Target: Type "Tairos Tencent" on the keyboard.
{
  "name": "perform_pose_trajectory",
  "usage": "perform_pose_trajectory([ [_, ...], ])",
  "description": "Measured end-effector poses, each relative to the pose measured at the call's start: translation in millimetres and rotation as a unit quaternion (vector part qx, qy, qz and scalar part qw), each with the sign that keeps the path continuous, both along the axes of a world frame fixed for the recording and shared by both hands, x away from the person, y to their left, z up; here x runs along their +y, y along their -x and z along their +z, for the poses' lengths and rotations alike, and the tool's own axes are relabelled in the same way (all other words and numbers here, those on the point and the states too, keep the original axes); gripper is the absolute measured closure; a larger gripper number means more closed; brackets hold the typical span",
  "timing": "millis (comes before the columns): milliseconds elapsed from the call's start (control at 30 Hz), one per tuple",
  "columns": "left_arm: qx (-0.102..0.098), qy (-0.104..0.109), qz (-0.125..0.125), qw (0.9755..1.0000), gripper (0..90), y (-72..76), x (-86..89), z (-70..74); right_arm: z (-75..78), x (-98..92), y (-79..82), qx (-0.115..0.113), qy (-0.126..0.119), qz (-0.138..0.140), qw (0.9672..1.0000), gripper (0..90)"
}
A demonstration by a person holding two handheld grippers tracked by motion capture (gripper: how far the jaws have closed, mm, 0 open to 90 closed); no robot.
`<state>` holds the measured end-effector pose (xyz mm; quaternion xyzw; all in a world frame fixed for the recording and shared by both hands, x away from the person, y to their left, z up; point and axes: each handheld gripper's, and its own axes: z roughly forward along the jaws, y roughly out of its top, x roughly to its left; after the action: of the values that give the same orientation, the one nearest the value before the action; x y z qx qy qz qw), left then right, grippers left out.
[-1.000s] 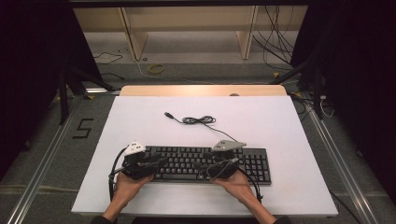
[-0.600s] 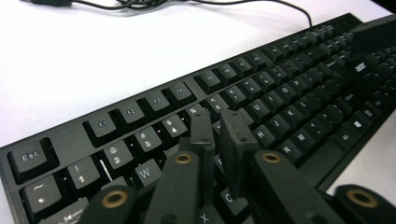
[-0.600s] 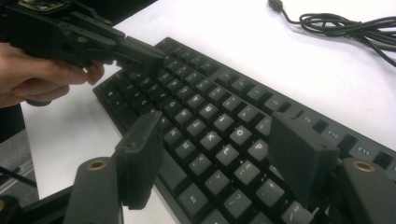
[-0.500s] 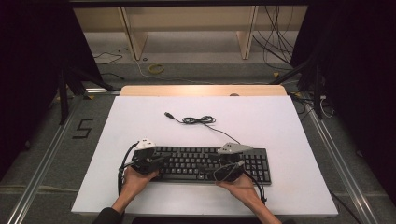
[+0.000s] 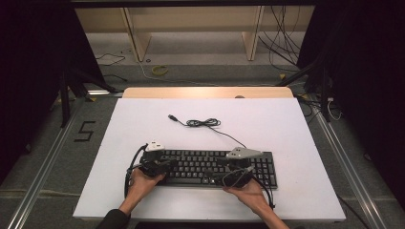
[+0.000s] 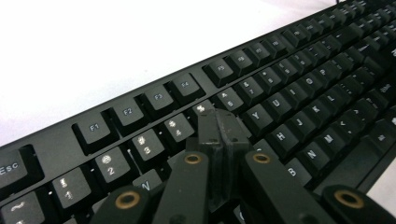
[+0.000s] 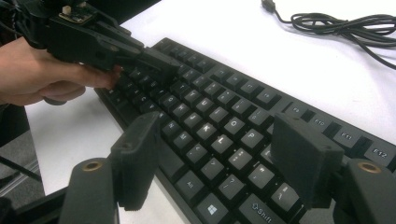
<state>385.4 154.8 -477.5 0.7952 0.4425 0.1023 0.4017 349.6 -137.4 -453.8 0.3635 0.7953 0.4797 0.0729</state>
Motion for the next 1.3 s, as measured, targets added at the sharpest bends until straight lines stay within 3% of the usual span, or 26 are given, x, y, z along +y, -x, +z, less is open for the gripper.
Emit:
perform_pose_trajectory([
  [267,0.012,-0.011,-0.004,0.9999,89.1,0.0,-1.6,-1.2,-0.2,0.4,0.3,0.000,0.001,0.000,1.0000,34.4],
  [533,0.007,-0.001,0.001,1.0000,88.7,1.0,-0.3,-0.3,-0.1,0.0,0.3,-0.001,-0.001,0.000,1.0000,34.4],
  [700,0.003,0.010,0.004,0.9999,82.8,3.6,3.5,5.2,0.2,0.9,0.2,-0.002,-0.002,0.001,1.0000,34.3],
  [1000,-0.005,0.034,-0.007,0.9994,62.5,9.6,7.8,12.3,0.0,2.5,-1.9,0.001,-0.003,0.000,1.0000,34.2],
  [1233,-0.017,0.069,-0.009,0.9974,40.6,15.7,16.4,18.8,1.9,6.1,-6.8,0.000,-0.002,-0.003,1.0000,35.6],
  [1300,-0.020,0.073,-0.012,0.9971,39.4,16.7,17.6,19.7,1.9,6.2,-7.5,0.001,-0.001,-0.003,1.0000,35.8],
])
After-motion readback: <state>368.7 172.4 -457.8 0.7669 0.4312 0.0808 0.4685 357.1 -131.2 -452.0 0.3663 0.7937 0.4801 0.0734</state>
